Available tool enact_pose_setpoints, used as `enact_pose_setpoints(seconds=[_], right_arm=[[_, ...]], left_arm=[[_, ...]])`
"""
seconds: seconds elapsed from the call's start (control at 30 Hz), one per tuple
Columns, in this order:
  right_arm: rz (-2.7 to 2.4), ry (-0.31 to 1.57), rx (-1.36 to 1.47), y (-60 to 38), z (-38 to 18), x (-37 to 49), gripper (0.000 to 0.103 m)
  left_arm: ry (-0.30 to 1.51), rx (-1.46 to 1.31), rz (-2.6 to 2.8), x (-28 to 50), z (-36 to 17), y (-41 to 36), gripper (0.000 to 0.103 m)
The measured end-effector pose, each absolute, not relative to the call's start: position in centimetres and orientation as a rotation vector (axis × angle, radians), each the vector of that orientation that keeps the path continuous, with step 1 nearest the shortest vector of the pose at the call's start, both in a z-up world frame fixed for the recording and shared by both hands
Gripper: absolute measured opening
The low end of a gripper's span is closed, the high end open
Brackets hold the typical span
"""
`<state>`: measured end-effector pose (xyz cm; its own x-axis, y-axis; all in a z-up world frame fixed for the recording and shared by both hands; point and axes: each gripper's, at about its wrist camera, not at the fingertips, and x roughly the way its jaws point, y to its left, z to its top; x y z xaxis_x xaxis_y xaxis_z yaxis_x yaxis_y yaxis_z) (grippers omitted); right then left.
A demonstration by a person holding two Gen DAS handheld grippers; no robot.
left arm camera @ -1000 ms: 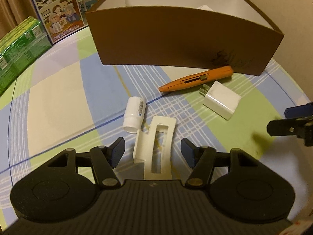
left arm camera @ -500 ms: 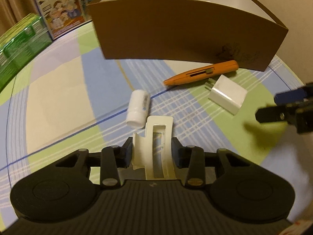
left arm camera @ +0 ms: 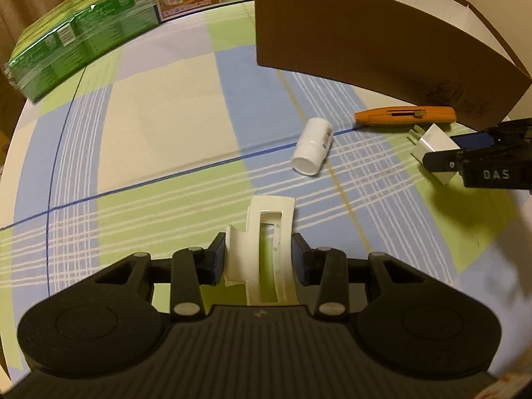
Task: Organize rigid objects
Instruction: 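Grasp the white plastic bracket with the left tool while the right tool grasps the white charger, then carry the bracket with the left tool while the right tool carries the charger into the brown box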
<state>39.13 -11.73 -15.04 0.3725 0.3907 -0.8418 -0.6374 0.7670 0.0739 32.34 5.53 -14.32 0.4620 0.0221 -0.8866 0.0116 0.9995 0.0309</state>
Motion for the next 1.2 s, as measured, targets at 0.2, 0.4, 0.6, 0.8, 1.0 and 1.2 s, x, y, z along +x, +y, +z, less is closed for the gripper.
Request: enact_pose_setpoints(seconds=[0.2, 0.4, 0.6, 0.8, 1.0, 1.2], right_arm=[[0.676, 0.964, -0.337, -11.4, -15.6, 39.0, 0.04], [0.7, 1.013, -0.327, -12.0, -15.4, 36.9, 0.039], [0.711, 1.049, -0.331, -13.4, -15.2, 34.0, 0.039], [0.711, 1.071, -0.343, -13.7, -14.9, 32.3, 0.04], [0.691, 1.08, -0.333, -13.4, -15.4, 32.4, 0.04], [0.688, 1.064, -0.36, -13.0, -15.6, 32.1, 0.04]], left_arm=[[1.092, 0.031, 0.002, 32.0, -14.1, 5.3, 0.036], [1.1, 0.035, -0.027, 31.5, -14.2, 4.1, 0.036], [1.105, 0.045, -0.063, 30.7, -14.2, 2.7, 0.035], [1.108, 0.052, -0.085, 30.4, -14.2, 1.9, 0.035], [1.108, 0.062, -0.091, 30.1, -14.1, 1.5, 0.035], [1.114, 0.071, -0.093, 29.9, -14.1, 1.1, 0.035]])
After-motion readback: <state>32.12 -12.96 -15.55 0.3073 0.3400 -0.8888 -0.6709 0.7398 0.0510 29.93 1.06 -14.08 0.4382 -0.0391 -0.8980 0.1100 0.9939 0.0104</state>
